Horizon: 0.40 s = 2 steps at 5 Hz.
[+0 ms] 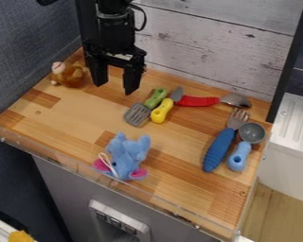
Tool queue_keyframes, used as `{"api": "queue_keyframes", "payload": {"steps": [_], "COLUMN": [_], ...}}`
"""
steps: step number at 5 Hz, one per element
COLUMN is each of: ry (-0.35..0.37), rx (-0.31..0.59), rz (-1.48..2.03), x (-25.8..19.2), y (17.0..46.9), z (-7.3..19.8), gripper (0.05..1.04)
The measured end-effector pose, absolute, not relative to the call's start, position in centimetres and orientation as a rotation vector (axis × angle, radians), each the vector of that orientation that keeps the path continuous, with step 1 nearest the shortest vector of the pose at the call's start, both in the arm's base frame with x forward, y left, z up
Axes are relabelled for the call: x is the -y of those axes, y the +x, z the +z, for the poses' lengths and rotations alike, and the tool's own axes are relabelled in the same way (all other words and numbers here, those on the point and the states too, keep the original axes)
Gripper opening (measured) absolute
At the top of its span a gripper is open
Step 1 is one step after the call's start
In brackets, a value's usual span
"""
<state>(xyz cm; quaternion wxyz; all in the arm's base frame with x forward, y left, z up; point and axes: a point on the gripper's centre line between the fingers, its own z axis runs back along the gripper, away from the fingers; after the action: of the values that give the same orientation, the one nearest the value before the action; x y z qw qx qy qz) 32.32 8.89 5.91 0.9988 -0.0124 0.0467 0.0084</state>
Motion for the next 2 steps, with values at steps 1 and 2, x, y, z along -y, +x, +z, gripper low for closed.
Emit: {"api": "queue_keyframes", "payload": {"steps": [1,2], "ry": [-0.027,-0.022], "rx": [-0.099,-0.068], "rz": [0.124,0.31], "x": [-10.1,-12.4], "y": [32.5,33.0], "z": [5.4,5.2], "gripper": [0.996,0.999]}}
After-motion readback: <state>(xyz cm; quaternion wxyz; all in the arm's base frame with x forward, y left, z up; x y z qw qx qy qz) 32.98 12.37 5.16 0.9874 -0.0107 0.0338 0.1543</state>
